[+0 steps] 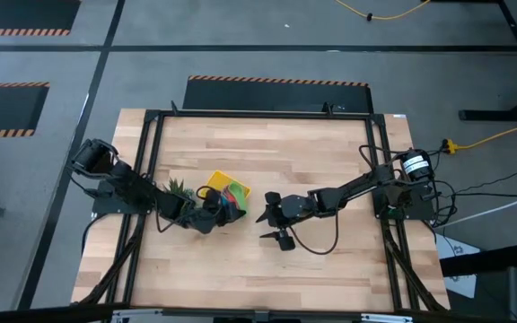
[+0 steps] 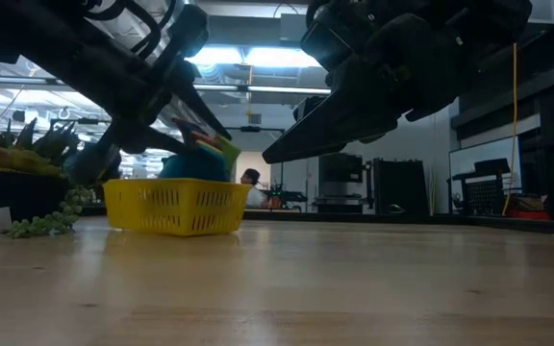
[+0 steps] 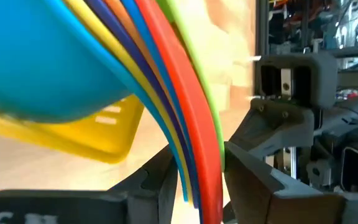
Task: Nest measuring cups in basket
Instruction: Put the stacked measuring cups into the yellow bin
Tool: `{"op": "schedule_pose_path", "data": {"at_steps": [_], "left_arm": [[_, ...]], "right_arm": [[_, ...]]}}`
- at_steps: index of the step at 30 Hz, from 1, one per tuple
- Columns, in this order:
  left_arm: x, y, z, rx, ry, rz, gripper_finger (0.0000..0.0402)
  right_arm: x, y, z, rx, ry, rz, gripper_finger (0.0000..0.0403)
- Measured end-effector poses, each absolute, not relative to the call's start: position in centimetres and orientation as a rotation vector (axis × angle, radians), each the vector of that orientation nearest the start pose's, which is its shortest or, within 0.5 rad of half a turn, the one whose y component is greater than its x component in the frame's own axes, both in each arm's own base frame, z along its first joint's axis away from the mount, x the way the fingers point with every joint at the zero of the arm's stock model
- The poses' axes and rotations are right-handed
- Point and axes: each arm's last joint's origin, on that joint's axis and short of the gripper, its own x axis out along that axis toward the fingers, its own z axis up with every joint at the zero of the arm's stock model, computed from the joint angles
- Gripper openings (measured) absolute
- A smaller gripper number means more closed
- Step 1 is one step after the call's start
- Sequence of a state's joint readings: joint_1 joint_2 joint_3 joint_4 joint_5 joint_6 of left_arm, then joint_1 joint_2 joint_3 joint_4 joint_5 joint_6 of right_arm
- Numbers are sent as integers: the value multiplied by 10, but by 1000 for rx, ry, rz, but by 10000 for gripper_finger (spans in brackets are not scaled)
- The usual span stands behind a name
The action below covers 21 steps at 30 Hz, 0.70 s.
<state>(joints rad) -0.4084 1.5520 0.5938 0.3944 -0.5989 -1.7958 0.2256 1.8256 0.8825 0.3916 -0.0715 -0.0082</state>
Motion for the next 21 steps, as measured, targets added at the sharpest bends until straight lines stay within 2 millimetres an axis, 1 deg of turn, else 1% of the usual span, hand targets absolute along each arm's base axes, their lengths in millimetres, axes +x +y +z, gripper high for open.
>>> {"op": "schedule_pose_path", "data": {"at_steps": [9, 21], "left_arm": [[264, -100, 155, -1498, 231, 511, 118], [255, -120, 155, -1538, 298, 465, 115]], "right_arm": [[352, 83, 145, -51, 551, 292, 248], [352, 83, 145, -51, 550, 292, 248]]}}
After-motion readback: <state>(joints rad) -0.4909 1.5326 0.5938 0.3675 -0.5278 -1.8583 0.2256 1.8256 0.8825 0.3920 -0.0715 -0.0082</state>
